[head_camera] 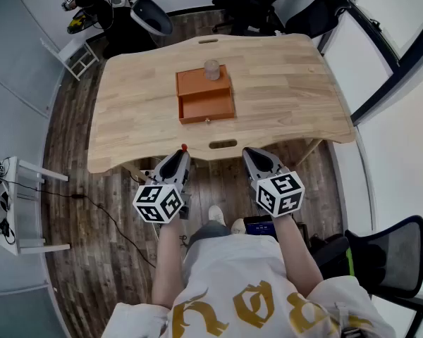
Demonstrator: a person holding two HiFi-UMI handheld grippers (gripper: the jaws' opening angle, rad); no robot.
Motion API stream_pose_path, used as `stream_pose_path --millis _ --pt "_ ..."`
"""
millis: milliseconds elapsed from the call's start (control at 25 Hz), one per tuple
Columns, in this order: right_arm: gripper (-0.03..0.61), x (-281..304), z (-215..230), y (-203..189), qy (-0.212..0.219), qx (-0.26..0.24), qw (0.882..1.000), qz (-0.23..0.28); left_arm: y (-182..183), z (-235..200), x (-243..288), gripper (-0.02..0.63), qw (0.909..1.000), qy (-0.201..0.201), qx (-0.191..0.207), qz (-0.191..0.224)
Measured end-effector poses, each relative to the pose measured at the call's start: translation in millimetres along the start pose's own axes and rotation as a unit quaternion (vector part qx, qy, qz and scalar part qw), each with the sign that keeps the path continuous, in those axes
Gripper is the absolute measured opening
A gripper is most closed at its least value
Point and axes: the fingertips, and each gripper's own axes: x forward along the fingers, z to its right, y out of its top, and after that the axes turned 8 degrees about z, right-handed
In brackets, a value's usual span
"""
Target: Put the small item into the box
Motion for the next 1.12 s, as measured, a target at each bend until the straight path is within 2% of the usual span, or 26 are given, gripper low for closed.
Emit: stream_pose_path --millis 320,720,1120 --pt "0.011 -7 7 -1 0.0 0.0 1.0 0.001 -8 5 -7 0.057 1.0 0.007 -0.004 -0.006" --pt "0.011 -15 10 -2 0.003 0.022 1.0 0.016 -10 10 -13 0.057 0.9997 0.014 0.013 -0.013" --pt "0.011 12 26 -7 0.004 0.034 0.999 0.013 -18 -5 21 0.057 0.9996 0.005 0.008 -0.028"
